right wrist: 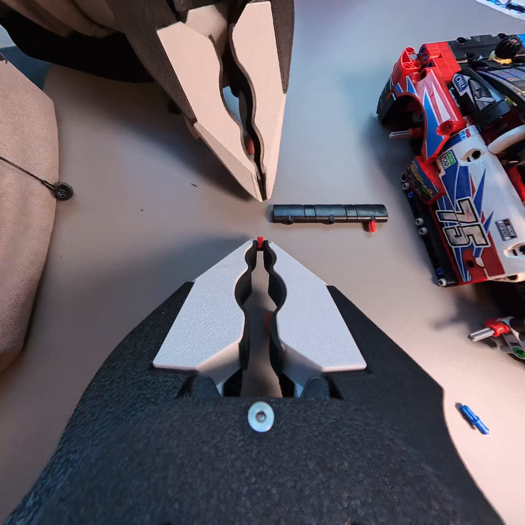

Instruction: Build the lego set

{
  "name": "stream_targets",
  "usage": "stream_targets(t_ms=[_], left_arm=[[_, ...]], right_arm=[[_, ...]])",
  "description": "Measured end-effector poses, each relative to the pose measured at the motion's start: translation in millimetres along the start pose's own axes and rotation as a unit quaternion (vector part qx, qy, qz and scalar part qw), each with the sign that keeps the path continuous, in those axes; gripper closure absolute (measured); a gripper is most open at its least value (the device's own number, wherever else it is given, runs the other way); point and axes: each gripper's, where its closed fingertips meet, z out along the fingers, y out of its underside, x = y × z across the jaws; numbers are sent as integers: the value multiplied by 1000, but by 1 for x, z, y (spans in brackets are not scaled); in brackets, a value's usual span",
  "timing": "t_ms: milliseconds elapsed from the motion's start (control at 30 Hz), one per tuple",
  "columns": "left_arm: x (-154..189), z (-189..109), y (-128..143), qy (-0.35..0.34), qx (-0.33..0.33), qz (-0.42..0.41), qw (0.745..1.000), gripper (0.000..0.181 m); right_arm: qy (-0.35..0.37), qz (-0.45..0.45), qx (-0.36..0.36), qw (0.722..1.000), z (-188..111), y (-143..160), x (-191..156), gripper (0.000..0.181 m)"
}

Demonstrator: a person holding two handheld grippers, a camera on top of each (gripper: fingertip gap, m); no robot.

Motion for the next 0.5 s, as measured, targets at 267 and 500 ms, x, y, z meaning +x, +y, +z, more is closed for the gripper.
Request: stream_targets(t_ms=[267, 500], left_arm=[[-13, 6, -6, -21, 0, -39, 999, 150], [-20, 17, -4, -69, -34, -18, 997, 155]], right_arm=[[45, 38, -3, 998, -4, 4, 23, 179], [65, 54, -5, 996, -8, 7, 31, 179]])
